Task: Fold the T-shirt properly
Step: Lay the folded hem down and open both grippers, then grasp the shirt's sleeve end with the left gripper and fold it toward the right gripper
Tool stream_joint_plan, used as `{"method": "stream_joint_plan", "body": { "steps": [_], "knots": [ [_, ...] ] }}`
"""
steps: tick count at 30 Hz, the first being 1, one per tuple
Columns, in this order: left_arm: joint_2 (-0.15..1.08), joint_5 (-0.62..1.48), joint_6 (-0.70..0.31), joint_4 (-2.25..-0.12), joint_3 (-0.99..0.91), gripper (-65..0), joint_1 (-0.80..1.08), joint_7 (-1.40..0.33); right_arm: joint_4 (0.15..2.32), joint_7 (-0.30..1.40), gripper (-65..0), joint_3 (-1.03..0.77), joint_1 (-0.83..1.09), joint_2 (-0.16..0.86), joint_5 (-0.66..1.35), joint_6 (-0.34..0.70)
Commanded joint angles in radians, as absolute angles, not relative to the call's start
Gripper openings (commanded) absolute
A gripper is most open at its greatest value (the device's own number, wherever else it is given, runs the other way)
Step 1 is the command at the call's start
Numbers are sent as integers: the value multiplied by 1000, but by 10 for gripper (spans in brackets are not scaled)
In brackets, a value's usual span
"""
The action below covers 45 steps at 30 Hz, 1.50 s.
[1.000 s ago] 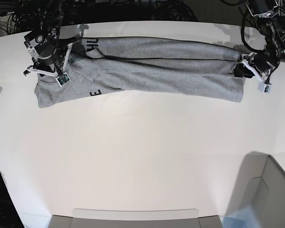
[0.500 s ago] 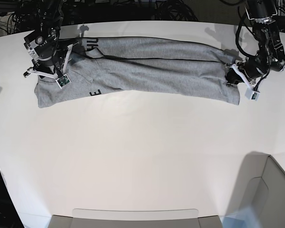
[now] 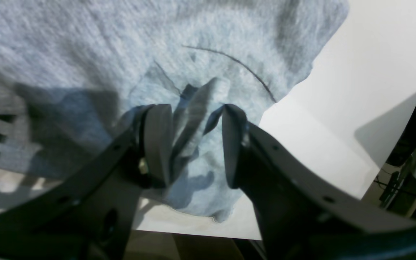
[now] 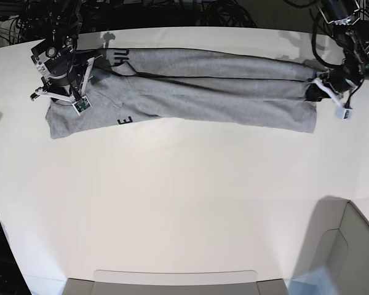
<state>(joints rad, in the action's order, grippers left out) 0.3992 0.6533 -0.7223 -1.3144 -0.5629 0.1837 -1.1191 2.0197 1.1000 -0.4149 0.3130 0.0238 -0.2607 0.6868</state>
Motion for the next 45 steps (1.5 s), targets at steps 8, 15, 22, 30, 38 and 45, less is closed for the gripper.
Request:
{"method": "stream_joint_plan", "body": {
  "steps": [8, 15, 22, 30, 38, 45],
  "knots": [
    [409, 565, -698, -1313, -634, -650, 185, -1176, 2035, 1095, -418, -417, 292, 28, -259, 698],
    [409, 573, -698, -1323, -667, -650, 163, -1179, 2035, 1095, -418, -417, 292, 25, -259, 698],
    [401, 575, -698, -1595, -720, -650, 168, -1276, 2034, 1095, -418, -417, 292, 25, -257, 698],
    [291, 568, -698, -1822, -711, -650, 166, -1396, 1991, 1095, -418, -415, 268, 22, -259, 698],
    [196, 568, -698, -1998, -668, -650, 203, -1396, 1980, 1095, -418, -415, 265, 22, -252, 698],
    [127, 572, -698, -2012, -444, -650, 211, -1396, 1979, 1095, -418, -415, 251, 22, -252, 698]
  ]
}}
